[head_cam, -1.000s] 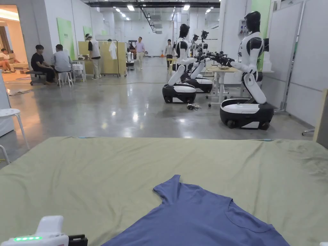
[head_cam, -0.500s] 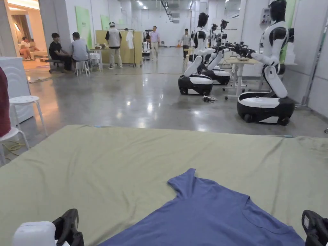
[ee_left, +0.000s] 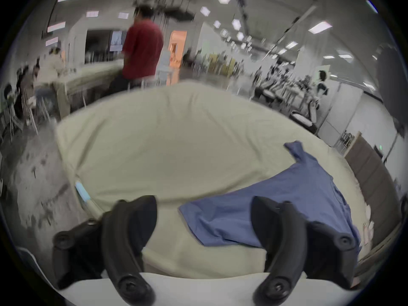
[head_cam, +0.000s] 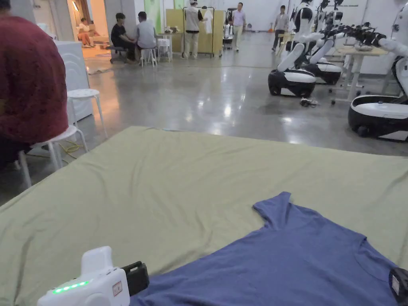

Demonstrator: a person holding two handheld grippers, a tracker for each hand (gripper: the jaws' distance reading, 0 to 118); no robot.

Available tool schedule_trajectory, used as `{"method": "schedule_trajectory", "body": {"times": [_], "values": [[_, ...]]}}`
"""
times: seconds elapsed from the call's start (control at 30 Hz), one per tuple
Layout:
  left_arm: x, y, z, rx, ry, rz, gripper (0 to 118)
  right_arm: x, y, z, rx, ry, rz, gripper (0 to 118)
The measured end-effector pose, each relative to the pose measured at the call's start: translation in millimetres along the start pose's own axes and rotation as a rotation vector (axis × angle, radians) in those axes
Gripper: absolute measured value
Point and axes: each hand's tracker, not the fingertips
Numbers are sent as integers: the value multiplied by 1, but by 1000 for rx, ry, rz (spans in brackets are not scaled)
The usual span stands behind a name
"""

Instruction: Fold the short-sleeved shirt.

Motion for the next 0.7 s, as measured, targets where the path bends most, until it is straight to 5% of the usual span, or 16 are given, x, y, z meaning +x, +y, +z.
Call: {"method": "schedule_trajectory", "body": {"times": [0.1,0.3,0.33,0.4,0.43,0.57,0.7], "values": [[-7,2,-35,-75,-12,96,90,-2,2,-5,-4,10,13,0],[5,-24,-82,-187,96,61,88,-4,6,-21,-11,31,37,0],[11,-23,-80,-146,124,16,83,-4,6,-25,-17,32,38,0],[24,-25,-76,-107,165,-70,35,-4,2,-32,-30,38,35,0],[26,-27,-74,-76,98,-97,0,-3,0,-36,-37,42,36,0],[50,-35,-55,-112,-51,-168,0,4,-9,-58,-85,50,39,0],[50,-28,-15,105,-87,-121,0,23,-11,-104,-144,71,42,0]]}}
